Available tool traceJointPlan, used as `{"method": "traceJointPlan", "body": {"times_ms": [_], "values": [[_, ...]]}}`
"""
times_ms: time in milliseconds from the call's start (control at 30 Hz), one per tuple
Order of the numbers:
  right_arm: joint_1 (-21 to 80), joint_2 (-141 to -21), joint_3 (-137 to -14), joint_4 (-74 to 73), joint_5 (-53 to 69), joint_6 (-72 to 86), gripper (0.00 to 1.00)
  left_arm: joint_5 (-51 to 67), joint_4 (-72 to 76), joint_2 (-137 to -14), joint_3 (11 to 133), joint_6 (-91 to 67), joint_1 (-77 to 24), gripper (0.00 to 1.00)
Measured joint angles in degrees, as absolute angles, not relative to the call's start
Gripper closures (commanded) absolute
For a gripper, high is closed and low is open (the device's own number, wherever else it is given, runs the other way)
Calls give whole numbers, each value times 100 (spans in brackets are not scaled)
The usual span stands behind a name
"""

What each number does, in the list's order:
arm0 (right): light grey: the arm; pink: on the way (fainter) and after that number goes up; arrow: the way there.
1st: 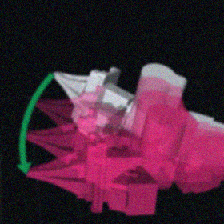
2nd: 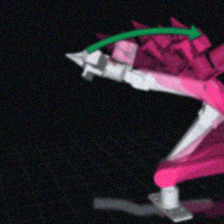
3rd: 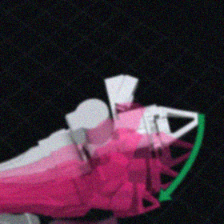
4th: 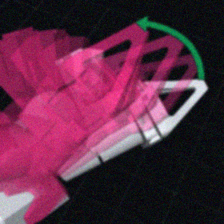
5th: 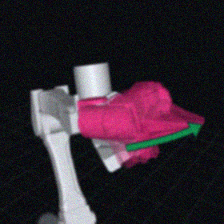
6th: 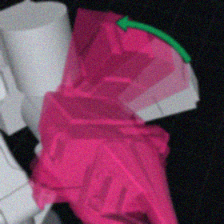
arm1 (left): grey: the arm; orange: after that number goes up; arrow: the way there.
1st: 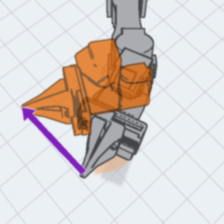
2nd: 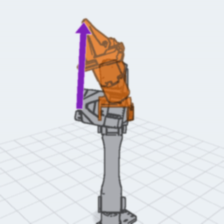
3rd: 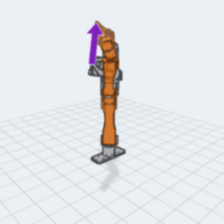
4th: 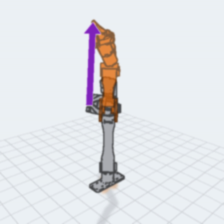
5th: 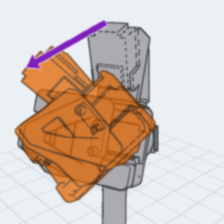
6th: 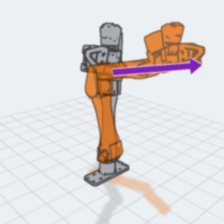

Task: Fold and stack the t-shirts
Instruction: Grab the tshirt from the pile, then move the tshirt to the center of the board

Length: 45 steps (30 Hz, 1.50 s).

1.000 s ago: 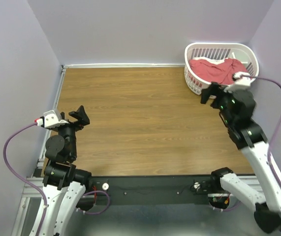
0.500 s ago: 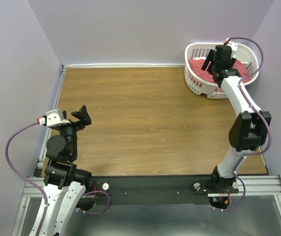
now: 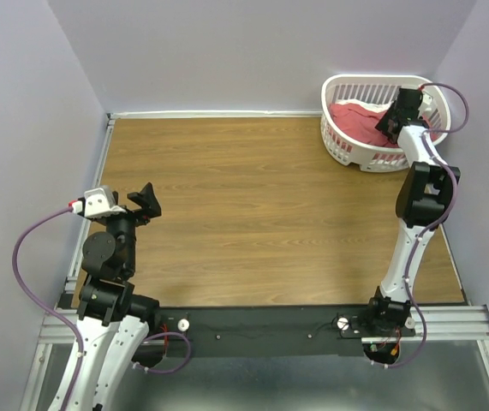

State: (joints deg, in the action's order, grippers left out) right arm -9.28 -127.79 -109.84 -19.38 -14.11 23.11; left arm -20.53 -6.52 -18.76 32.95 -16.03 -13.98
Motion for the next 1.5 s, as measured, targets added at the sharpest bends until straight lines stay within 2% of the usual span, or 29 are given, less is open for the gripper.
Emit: {"method": "traceJointPlan", "body": {"times_ms": [100,167,267,300,333,600,967,1167,1500], "values": [[-978,-12967,-11115,-1953,-1135,2300,51,-2034,-652,-1909,3297,-1603,-1398,4],[-982,-13008,-11172,-1955,-867,2285,68,-2027,-650,-1922,3297,-1603,-1400,4],[-982,-13008,-11240,-1944,-567,2268,87,-2012,-650,-1938,3297,-1603,-1398,4],[-982,-13008,-11257,-1933,-458,2246,98,-2008,-650,-1942,3297,-1603,-1400,4],[-982,-13008,-11281,-1933,-370,2222,99,-2001,-650,-1942,3297,-1603,-1400,4],[-987,-12667,-11255,-1979,220,2143,100,-1990,-650,-1938,3297,-1603,-1400,4],[-637,-10248,-11109,-1999,974,2134,99,-1990,-650,-1820,3297,-1592,-1400,4],[322,-9470,-11246,-1938,1511,2137,100,-1988,-652,-1800,3297,-1592,-1400,4],[2099,-9946,-12947,-1863,1767,2252,100,-1986,-657,-1800,3297,-1597,-1400,4]]}}
